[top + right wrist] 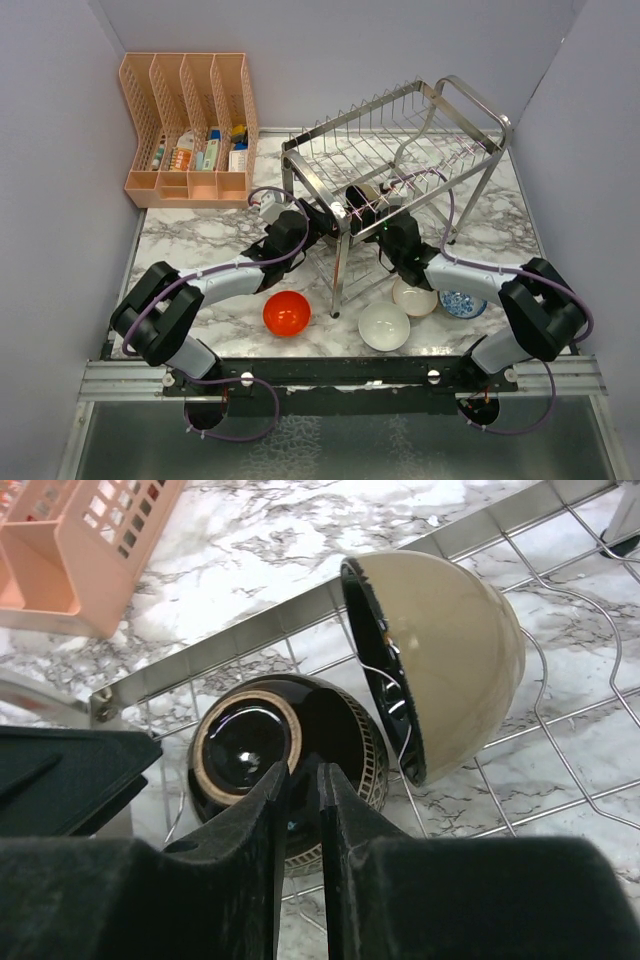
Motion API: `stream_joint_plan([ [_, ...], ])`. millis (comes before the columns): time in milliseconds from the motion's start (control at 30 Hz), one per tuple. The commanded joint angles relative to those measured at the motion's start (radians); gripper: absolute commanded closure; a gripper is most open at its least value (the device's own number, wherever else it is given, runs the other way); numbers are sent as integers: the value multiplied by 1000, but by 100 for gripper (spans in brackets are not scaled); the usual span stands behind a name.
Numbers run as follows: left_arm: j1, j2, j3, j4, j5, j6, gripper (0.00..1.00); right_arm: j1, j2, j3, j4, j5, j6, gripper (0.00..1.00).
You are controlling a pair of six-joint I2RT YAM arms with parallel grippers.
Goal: Load the bowls into the dish rack
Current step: Adjust the dish rack at the center of the board.
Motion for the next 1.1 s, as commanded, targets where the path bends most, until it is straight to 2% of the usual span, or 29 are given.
stream_joint_plan([
  [0, -14, -23, 23, -18, 73, 66, 16, -4, -68, -27, 71, -62, -18, 81],
  [500, -15, -40, 16, -21, 73, 71, 16, -4, 76, 46, 38, -56, -21, 82],
  [633, -14, -46, 16, -28, 69, 77, 16, -4, 99, 52, 20, 37, -16, 84],
  [900, -15, -59, 13, -35, 63, 85, 16, -4, 172, 126, -132, 234, 12, 86],
  [1067, -15, -71, 7, -36, 59, 84, 16, -5, 199, 132, -172, 271, 31, 86],
])
